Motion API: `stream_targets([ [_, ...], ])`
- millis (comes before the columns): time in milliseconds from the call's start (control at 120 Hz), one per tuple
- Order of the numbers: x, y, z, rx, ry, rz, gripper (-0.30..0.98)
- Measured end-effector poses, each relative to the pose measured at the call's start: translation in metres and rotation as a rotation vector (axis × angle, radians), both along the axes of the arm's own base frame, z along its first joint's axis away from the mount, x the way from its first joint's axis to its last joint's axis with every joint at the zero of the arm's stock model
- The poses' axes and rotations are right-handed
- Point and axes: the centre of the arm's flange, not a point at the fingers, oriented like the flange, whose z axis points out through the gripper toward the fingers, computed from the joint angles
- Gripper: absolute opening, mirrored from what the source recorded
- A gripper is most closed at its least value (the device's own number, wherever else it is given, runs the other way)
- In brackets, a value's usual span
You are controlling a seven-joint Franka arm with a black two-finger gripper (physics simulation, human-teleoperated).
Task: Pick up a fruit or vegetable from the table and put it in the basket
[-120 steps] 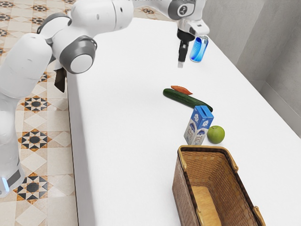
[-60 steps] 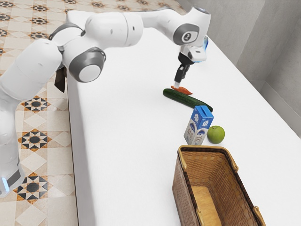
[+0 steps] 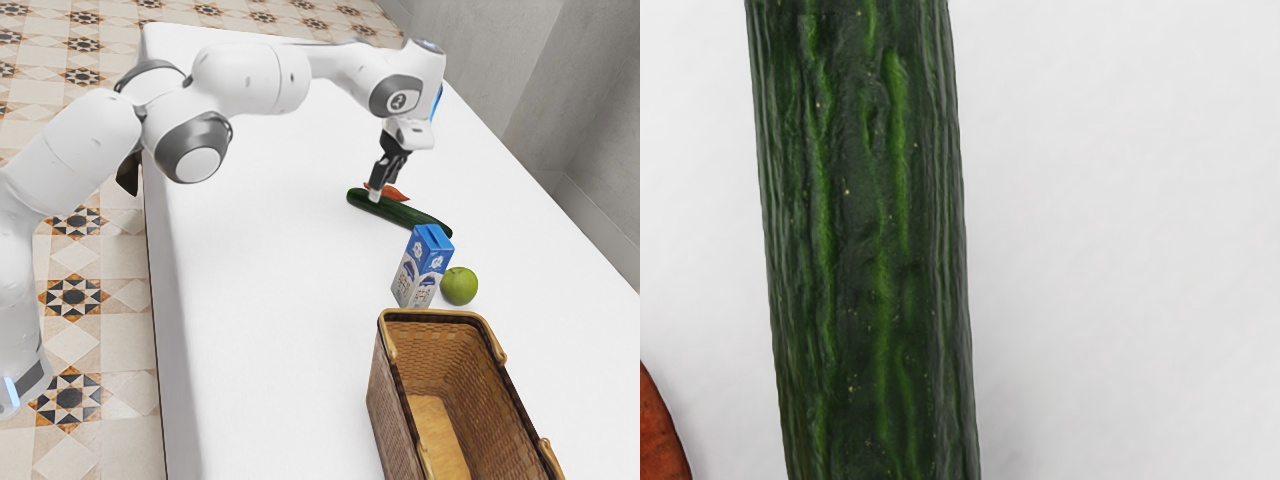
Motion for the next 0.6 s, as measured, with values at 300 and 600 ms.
stream_targets([
  [300, 0.010, 0.009, -0.017, -0.039, -0.054, -0.034, 0.68],
  [600, 0.018, 0.002, -0.024, -0.063, -0.087, -0.071, 0.68],
])
